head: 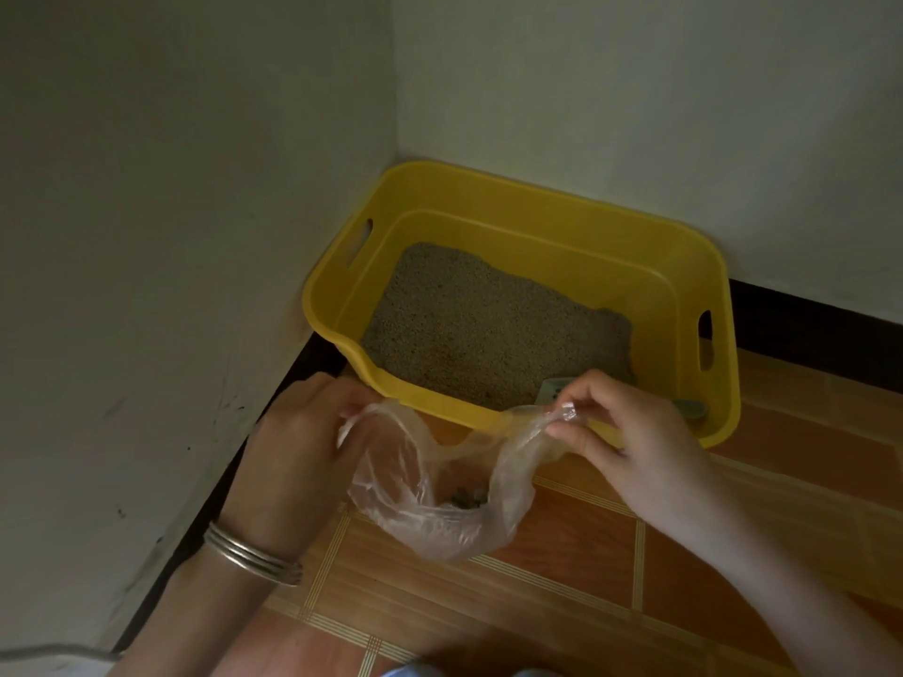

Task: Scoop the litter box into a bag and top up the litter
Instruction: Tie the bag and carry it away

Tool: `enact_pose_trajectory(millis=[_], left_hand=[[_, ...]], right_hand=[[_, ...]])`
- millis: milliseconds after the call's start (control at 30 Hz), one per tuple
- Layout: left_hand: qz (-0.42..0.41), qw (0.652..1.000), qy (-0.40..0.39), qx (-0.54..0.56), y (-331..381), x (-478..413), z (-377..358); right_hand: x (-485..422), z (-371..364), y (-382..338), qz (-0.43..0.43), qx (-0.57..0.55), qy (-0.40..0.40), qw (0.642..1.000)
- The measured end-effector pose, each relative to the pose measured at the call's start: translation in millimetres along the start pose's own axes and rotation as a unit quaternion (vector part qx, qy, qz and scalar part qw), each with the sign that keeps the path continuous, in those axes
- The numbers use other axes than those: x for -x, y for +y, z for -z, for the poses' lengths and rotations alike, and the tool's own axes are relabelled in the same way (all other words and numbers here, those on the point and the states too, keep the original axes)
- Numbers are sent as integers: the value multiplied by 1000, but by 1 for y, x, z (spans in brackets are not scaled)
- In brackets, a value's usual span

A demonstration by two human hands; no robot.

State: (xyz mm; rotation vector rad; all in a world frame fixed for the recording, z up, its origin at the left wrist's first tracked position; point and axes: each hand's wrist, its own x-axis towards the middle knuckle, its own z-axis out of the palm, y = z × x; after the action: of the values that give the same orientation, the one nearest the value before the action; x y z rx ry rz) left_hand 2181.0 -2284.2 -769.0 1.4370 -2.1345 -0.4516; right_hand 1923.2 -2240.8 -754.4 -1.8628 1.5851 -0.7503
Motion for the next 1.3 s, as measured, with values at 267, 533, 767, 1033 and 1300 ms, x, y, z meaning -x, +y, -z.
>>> enact_pose_trajectory(millis=[267, 533, 767, 1033, 1300], left_hand=[[53, 870, -73, 484, 16, -7, 8], [25, 861, -87, 501, 18, -11, -21], [75, 861, -140, 483, 7, -1, -51], [136, 814, -205, 526, 4, 4, -72], [247, 716, -248, 603, 3, -1, -81]], right_hand=[[-5, -2, -9, 32, -378, -67, 923], [-8, -18, -4, 4, -347, -58, 936], [-2, -39, 18, -28, -151, -31, 988], [-9, -63, 21, -85, -227, 46, 969], [-13, -70, 23, -19, -133, 16, 991]])
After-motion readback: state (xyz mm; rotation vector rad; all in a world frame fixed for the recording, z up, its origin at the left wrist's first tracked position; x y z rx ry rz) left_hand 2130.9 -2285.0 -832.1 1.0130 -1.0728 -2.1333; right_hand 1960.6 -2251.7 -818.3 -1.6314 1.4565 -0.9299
